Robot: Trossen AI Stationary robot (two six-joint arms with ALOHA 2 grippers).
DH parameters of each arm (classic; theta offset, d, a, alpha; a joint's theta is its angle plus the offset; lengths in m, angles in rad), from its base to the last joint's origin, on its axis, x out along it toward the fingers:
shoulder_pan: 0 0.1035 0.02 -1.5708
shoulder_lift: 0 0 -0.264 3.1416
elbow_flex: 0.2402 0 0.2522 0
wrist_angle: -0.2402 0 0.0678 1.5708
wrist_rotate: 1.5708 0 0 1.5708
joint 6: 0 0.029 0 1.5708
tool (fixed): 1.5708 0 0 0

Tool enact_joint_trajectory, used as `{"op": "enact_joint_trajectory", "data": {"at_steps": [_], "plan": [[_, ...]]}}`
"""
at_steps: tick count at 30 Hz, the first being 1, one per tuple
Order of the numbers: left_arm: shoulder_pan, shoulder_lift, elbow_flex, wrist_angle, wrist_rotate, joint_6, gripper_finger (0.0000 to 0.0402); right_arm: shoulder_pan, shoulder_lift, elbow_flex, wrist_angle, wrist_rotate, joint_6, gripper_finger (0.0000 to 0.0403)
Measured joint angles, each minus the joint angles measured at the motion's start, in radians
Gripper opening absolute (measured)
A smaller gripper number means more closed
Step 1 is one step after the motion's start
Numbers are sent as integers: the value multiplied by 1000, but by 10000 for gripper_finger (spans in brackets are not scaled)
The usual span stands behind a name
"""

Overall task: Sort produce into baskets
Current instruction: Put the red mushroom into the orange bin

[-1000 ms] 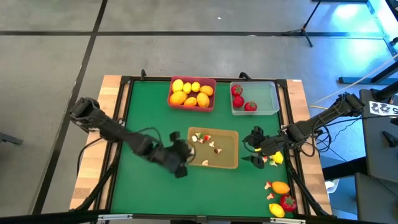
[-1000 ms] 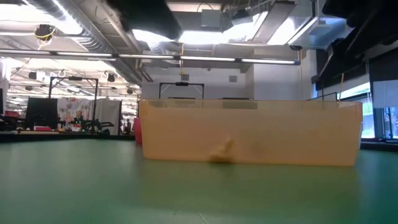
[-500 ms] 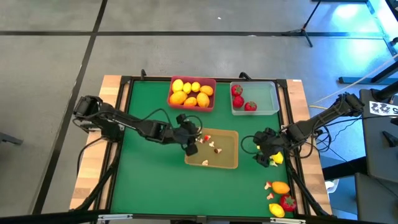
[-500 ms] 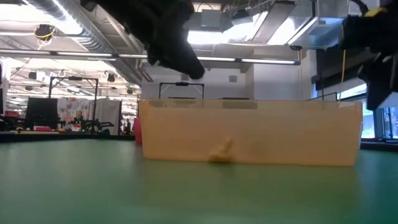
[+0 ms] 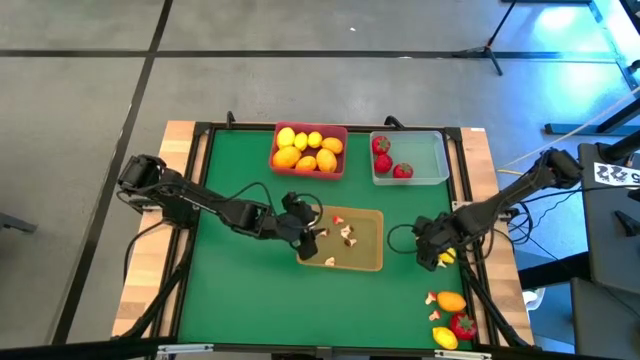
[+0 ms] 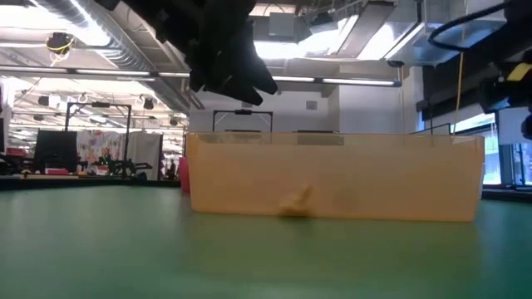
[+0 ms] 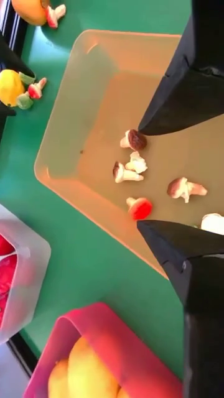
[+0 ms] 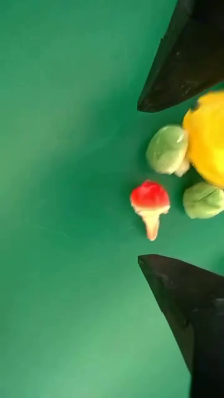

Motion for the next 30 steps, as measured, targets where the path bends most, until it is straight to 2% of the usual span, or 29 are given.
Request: {"op": "enact_joint_trajectory", "data": {"at_steps": [3, 9, 15, 26, 30], "plan": [[-2, 0, -1, 0, 0, -6, 228, -1, 36, -10, 35, -3, 5, 360], [-2, 0, -1, 0, -1, -16, 225, -2, 122, -30, 47, -85, 5, 291], [-2, 0, -1, 0, -2, -15, 225, -2, 180, -30, 112, -89, -50, 230], [0, 0, -1, 0, -3, -15, 225, -2, 204, -27, 103, -79, -80, 64], [0, 0, -1, 0, -3, -15, 225, -2, 208, -3, 67, -75, -122, 20]]}}
